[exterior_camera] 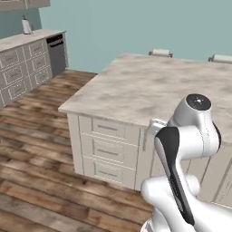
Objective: Retrieve the butter from the fridge and place it on a plate on the dining table. Then retrieve the butter knife by the fridge and place it near the plate.
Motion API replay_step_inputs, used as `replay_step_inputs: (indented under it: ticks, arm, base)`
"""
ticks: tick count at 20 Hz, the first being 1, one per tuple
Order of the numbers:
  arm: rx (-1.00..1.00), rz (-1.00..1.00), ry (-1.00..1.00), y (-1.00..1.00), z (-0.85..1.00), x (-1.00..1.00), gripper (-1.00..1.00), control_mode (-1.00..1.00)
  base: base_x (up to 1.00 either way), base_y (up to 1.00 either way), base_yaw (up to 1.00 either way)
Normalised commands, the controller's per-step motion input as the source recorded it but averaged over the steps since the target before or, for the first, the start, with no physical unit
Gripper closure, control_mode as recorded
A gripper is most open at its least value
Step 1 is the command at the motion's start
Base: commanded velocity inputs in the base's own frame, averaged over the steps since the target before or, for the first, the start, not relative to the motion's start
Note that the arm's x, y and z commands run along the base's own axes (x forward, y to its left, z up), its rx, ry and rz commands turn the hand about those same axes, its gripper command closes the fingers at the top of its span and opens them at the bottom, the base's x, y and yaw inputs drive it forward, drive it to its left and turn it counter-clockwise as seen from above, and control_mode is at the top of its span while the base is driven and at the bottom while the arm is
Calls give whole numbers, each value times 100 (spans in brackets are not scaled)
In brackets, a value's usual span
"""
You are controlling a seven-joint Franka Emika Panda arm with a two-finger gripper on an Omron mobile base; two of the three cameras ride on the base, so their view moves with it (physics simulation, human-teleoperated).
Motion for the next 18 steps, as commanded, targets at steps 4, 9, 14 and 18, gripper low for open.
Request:
replay_step_inputs:
  ticks: [4,9,14,18]
  arm:
    - [0,0,0,0,0,0,100,100]
    - [0,0,0,0,0,0,100,100]
    - [0,0,0,0,0,0,100,100]
    - [0,0,0,0,0,0,100,100]
  base:
    - [95,100,-10]
    - [89,100,-12]
    - [88,100,-13]
    - [87,100,-15]
